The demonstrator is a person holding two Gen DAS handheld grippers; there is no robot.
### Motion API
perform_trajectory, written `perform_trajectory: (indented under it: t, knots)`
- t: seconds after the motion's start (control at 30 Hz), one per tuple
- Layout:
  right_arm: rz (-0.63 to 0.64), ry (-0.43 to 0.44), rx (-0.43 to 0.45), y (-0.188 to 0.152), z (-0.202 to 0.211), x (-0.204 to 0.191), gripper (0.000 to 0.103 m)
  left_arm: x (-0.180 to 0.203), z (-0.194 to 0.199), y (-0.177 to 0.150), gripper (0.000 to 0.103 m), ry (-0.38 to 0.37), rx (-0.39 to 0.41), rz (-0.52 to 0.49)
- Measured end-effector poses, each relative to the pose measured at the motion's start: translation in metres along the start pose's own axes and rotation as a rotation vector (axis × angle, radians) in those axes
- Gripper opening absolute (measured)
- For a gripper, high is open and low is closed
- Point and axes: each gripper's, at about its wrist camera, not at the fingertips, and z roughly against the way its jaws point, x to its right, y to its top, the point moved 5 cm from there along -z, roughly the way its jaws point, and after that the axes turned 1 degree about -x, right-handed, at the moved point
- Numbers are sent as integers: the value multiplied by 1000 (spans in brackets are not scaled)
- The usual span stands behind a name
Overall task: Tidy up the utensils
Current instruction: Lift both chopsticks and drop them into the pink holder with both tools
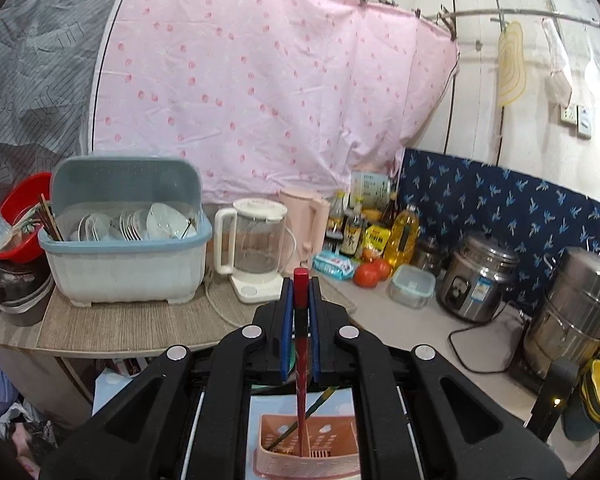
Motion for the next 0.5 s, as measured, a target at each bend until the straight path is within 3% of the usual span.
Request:
perform_trajectory:
  t: [0.07, 0.2, 0.33, 0.43, 0.47, 0.5]
  knots:
    - [-3, 3, 1, 0, 1, 1, 7, -2, 2, 0, 7, 4, 26, 14]
    - [-7, 0, -12, -3, -1, 4, 7, -5, -13, -9, 7, 48, 0, -3]
    - [-12, -7, -34, -9, -7, 8, 7, -16, -33, -25, 7, 92, -46, -12]
    - [-7, -5, -57, -14, -10, 8, 8, -23, -44, -38, 7, 79, -99, 3]
    - [-6, -13, -52, -16, -9, 8, 10, -24, -46, -41, 8, 87, -110, 4]
    - [-6, -28, -44, -16, -7, 9, 20, -25, -47, -45, 11, 93, -122, 7]
